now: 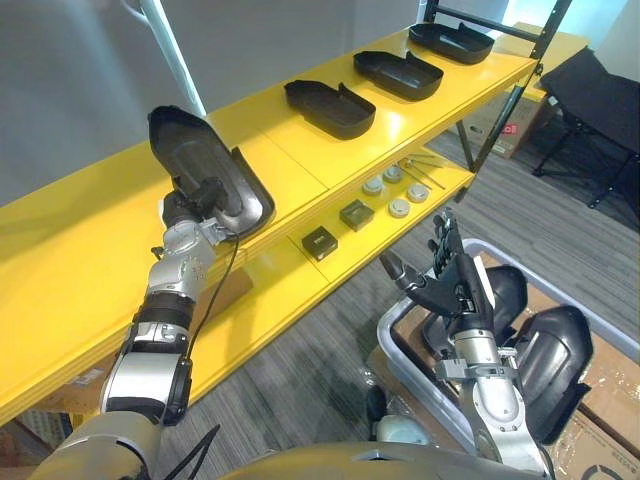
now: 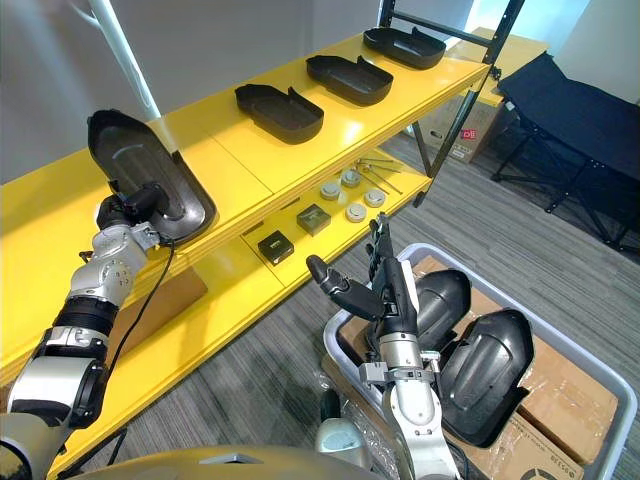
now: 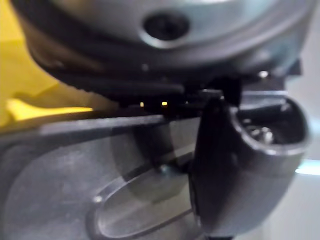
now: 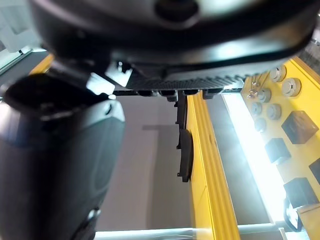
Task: Walk over and take three plastic housings, then place them on the shelf
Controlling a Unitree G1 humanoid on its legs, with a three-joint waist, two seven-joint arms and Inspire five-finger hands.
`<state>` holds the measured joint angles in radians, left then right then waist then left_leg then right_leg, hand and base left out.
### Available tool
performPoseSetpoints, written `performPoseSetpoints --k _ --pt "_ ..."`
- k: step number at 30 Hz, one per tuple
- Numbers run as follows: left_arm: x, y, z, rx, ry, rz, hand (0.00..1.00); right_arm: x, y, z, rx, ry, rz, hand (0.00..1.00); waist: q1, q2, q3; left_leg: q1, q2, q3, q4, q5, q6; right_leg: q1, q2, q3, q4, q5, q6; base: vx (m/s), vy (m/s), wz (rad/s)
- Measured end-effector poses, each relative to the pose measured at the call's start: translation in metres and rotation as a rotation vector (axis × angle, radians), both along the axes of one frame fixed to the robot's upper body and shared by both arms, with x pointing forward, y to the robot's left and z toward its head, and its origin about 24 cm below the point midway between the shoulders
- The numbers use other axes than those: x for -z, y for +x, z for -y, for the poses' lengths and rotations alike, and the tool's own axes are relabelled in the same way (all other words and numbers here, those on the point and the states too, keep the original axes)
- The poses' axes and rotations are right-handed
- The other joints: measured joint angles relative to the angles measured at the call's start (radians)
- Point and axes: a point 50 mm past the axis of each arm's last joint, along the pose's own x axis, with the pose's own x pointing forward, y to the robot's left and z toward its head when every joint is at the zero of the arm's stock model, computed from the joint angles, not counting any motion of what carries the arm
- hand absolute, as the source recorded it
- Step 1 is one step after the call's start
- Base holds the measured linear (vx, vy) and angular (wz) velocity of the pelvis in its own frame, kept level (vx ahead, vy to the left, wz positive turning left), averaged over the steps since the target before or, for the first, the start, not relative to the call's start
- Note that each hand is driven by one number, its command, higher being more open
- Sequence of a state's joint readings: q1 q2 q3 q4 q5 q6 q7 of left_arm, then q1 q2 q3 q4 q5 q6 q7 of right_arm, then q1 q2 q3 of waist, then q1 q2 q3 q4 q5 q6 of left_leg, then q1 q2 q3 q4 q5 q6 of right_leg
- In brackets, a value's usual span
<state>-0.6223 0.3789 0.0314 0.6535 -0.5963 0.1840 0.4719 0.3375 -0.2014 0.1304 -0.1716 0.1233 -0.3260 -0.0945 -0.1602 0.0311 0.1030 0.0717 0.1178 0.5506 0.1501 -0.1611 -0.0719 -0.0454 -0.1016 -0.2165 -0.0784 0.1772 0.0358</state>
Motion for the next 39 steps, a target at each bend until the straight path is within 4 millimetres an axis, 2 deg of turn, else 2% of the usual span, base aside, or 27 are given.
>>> performPoseSetpoints --k 3,6,12,16,18,21,26,27,32,36,39 --pt "0.000 0.001 0.000 0.000 0.001 -0.002 0.00 0.000 0.000 -0.001 -0.024 0.001 -0.002 1.00 0.003 -0.003 0.002 -0.003 0.000 0.000 0.006 -0.003 0.003 0.000 -0.001 0.001 0.000 0.002 0.001 -0.05 0.021 0.00" --pt "-0.001 0.001 -0.003 0.006 0.005 0.007 0.00 0.003 0.000 -0.006 -0.118 0.050 -0.031 1.00 0.002 -0.010 0.006 -0.007 0.001 0.000 0.011 -0.004 0.003 -0.002 -0.001 0.001 0.000 0.003 0.001 -0.05 0.021 0.00" --pt "-0.008 0.004 -0.004 0.011 0.004 0.044 0.00 0.011 -0.008 -0.045 -0.450 0.068 -0.102 1.00 0.000 -0.019 0.020 -0.026 0.003 -0.021 0.024 -0.005 0.005 -0.004 -0.005 -0.015 0.000 0.004 0.000 -0.05 0.018 0.09" --pt "-0.040 0.020 0.011 0.048 0.027 0.133 0.00 0.004 -0.003 -0.080 -0.616 0.078 -0.077 1.00 0.008 -0.029 0.086 -0.088 -0.001 -0.073 0.047 0.003 0.016 -0.027 -0.020 -0.058 0.000 0.009 0.001 -0.08 0.021 0.35" --pt "-0.052 0.025 0.015 0.056 0.035 0.182 0.00 0.000 0.002 -0.088 -0.650 0.065 -0.066 1.00 0.023 -0.027 0.109 -0.116 -0.002 -0.078 0.057 0.005 0.019 -0.050 -0.022 -0.060 0.000 0.014 -0.001 -0.07 0.010 0.15" --pt "-0.065 0.028 0.015 0.030 0.043 0.226 0.00 -0.002 0.006 -0.090 -0.640 0.050 -0.062 1.00 0.023 -0.019 0.130 -0.133 -0.002 -0.089 0.059 0.011 0.021 -0.061 -0.023 -0.074 0.000 0.017 -0.003 -0.02 0.015 0.11" --pt "-0.089 0.031 0.009 -0.007 0.075 0.278 0.00 -0.003 0.010 -0.086 -0.589 0.041 -0.061 1.00 0.020 -0.021 0.174 -0.141 -0.002 -0.088 0.060 0.013 0.021 -0.070 -0.022 -0.071 0.000 0.018 -0.003 0.00 0.012 0.00" --pt "-0.095 0.032 0.010 -0.015 0.075 0.290 1.00 -0.003 0.010 -0.085 -0.579 0.042 -0.061 1.00 0.019 -0.021 0.182 -0.144 -0.002 -0.088 0.061 0.013 0.021 -0.074 -0.022 -0.070 0.001 0.018 -0.003 0.00 0.000 0.00" --pt "-0.113 0.035 0.009 -0.018 0.113 0.324 1.00 -0.007 0.010 -0.087 -0.579 0.044 -0.051 1.00 0.017 -0.021 0.217 -0.153 0.000 -0.086 0.074 0.012 0.021 -0.081 -0.021 -0.064 0.001 0.018 -0.003 0.00 0.010 -0.02" --pt "-0.117 0.034 0.002 -0.029 0.155 0.325 1.00 -0.013 0.011 -0.088 -0.584 0.046 -0.026 1.00 0.017 -0.019 0.230 -0.153 0.000 -0.076 0.076 0.009 0.021 -0.088 -0.020 -0.051 0.001 0.019 -0.004 -0.01 0.026 -0.09" --pt "-0.125 0.035 -0.008 -0.060 0.283 0.277 1.00 -0.012 0.010 -0.087 -0.572 0.048 -0.032 1.00 0.012 -0.018 0.247 -0.154 0.008 -0.063 0.095 -0.006 0.020 -0.088 -0.017 -0.039 0.001 0.022 -0.003 -0.04 0.056 -0.13"
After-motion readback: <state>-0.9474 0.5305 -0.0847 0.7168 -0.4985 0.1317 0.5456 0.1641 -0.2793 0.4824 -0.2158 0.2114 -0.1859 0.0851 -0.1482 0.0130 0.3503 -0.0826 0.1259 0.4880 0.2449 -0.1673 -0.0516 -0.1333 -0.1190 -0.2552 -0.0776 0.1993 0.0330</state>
